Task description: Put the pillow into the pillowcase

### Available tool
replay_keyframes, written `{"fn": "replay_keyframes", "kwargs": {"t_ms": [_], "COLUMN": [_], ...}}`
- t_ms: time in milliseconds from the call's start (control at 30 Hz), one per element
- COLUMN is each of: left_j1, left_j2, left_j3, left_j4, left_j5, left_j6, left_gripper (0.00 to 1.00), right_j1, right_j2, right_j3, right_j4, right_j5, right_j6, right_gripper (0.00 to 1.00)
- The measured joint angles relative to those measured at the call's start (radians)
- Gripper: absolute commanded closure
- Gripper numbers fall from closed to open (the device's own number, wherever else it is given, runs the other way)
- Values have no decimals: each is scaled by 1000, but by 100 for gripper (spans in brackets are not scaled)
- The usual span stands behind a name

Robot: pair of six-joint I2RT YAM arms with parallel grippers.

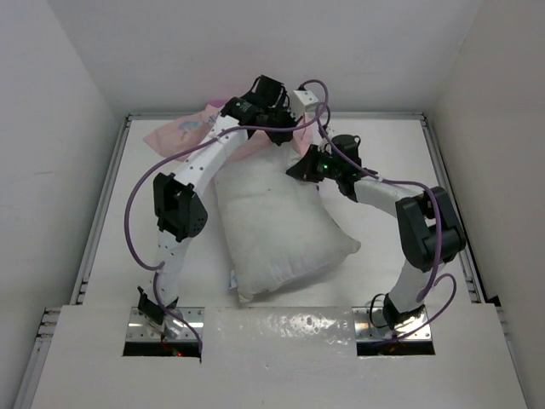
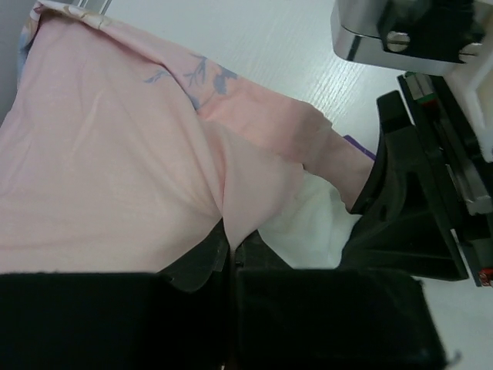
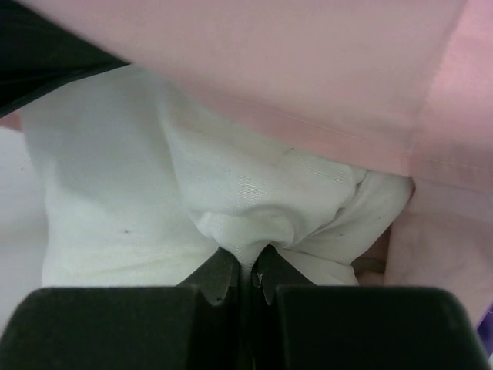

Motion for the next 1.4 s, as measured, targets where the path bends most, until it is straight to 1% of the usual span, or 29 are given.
{"fn": "replay_keyframes", "kwargs": {"t_ms": [133, 267, 300, 400, 467, 500, 533, 567, 633, 667, 700, 733, 767, 933, 1067, 1167, 1267, 1333, 1400], "left_j1": [6, 6, 6, 3, 2, 2, 3, 5, 5, 5, 5, 6, 7, 7, 7, 18, 21, 21, 25], "left_j2": [-18, -37, -42, -53, -66, -74, -80, -85, -98, -103, -108, -114, -118, -121, -134, -140, -155, -166, -184], "left_j3": [0, 7, 8, 3, -28, -50, -68, -87, -120, -133, -144, -157, -164, -167, -158, -130, -127, -130, -151], "left_j4": [-26, -45, -45, -46, -41, -35, -31, -27, -13, -8, 0, 10, 16, 33, 28, -3, -50, -74, -63], "left_j5": [3, 28, 26, -20, -57, -66, -72, -74, -75, -76, -80, -87, -92, -93, -21, 147, 292, 344, 356], "left_j6": [22, 36, 38, 46, 51, 51, 57, 59, 58, 56, 55, 47, 39, 29, 38, 84, 133, 160, 190], "left_gripper": [100, 97, 100, 100, 100, 85, 79, 74, 72, 72, 78, 87, 100, 100, 100, 100, 100, 100, 100], "right_j1": [26, 33, 33, 33, 33, 34, 34, 33, 33, 33, 33, 33, 33, 33, 36, 50, 77, 86, 90], "right_j2": [-58, -111, -120, -143, -156, -161, -163, -163, -163, -163, -163, -163, -163, -163, -163, -159, -151, -151, -152], "right_j3": [-18, -46, -50, -68, -84, -95, -101, -109, -121, -126, -129, -130, -131, -133, -133, -95, -9, 29, 31], "right_j4": [-6, -14, -15, -5, 5, 13, 15, 16, 16, 16, 16, 16, 16, 16, 15, -18, -45, -23, 35], "right_j5": [23, 39, 41, 55, 63, 65, 66, 67, 72, 76, 79, 82, 83, 85, 90, 94, 91, 100, 122], "right_j6": [-11, -31, -34, -41, -42, -42, -42, -43, -46, -48, -49, -50, -51, -54, -58, -65, -67, -55, -19], "right_gripper": [100, 100, 100, 100, 100, 100, 100, 100, 100, 100, 100, 100, 100, 100, 100, 100, 100, 100, 100]}}
